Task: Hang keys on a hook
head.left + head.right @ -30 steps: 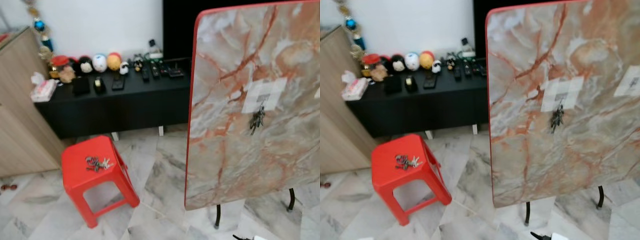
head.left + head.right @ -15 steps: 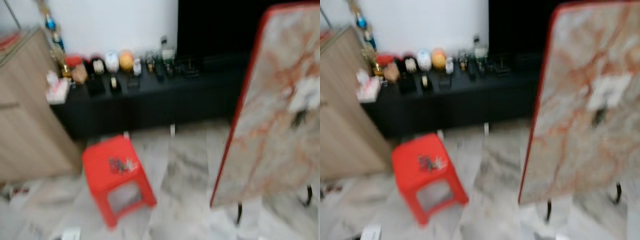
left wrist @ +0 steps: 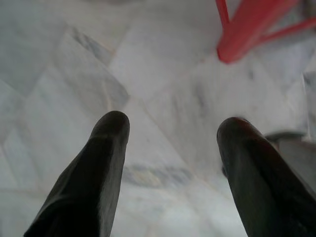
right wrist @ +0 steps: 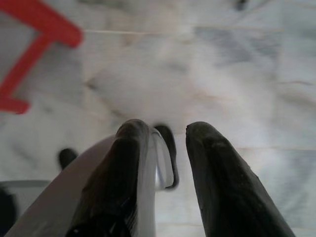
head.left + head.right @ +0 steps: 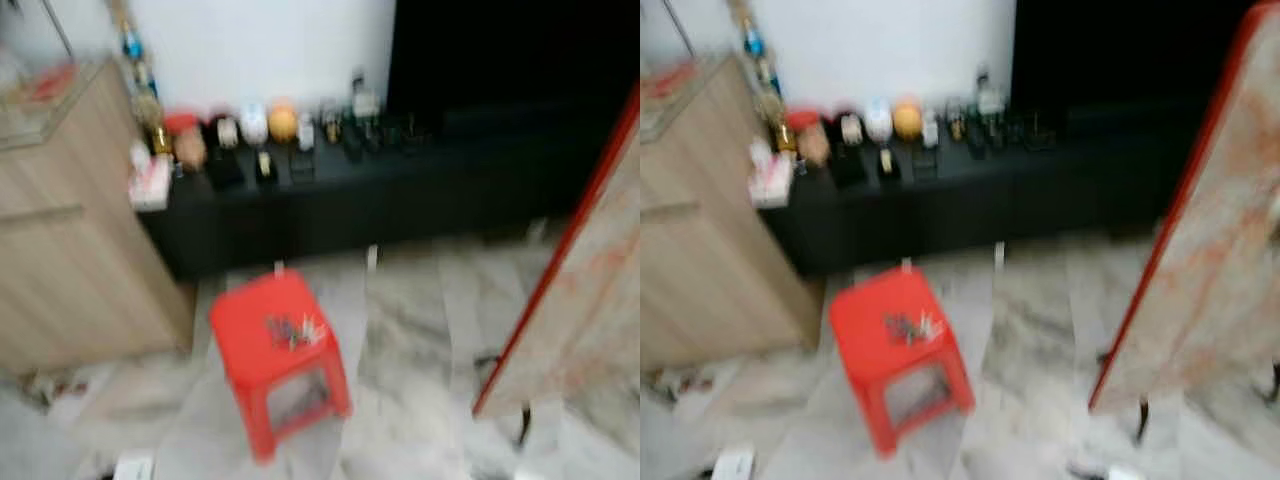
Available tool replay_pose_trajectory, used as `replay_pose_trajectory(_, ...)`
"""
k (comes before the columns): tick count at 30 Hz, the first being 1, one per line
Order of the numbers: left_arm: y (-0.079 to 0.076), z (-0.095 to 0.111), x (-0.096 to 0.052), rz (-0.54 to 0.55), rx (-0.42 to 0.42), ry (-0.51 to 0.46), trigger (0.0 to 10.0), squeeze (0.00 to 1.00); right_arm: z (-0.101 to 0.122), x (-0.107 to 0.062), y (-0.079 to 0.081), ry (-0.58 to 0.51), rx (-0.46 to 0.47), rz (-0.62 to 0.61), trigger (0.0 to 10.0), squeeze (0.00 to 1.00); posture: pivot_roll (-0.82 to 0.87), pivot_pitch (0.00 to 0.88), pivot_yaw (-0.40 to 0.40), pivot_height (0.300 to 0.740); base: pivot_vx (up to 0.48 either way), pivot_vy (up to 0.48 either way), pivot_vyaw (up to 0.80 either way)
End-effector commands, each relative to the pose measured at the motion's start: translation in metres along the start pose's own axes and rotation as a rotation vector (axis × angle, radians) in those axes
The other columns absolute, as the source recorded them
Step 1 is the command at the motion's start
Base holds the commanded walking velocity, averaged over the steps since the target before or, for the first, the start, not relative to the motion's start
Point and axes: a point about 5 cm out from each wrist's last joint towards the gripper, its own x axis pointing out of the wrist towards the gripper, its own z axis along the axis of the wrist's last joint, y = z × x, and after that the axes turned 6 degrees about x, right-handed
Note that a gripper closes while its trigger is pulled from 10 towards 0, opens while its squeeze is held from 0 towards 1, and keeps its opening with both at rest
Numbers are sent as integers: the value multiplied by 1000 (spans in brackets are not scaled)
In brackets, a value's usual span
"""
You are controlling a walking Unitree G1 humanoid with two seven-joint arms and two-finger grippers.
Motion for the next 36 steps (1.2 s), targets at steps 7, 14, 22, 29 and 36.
replay_pose_trajectory(7,-9,-4,0,-17,-5,12,10000,0,4,4,31,-5,-31,13,10000,0,-46,0,51,740,0,480,0)
replay_pose_trajectory(14,-4,-4,0,-8,-4,13,10000,0,4,3,20,-4,-35,-1,10000,0,-46,0,44,740,0,299,0)
replay_pose_trajectory(22,-45,-13,-1,-71,10,25,10000,0,5,2,13,-4,-38,-8,10000,0,-45,0,36,740,0,0,0)
replay_pose_trajectory(29,-55,-17,-2,-81,5,28,10000,0,6,2,11,-8,-41,-3,10000,0,-43,0,31,740,0,0,0)
replay_pose_trajectory(36,-40,-14,-1,-68,-8,23,10000,0,5,2,11,-8,-39,-2,10000,0,-47,0,33,740,0,0,0)
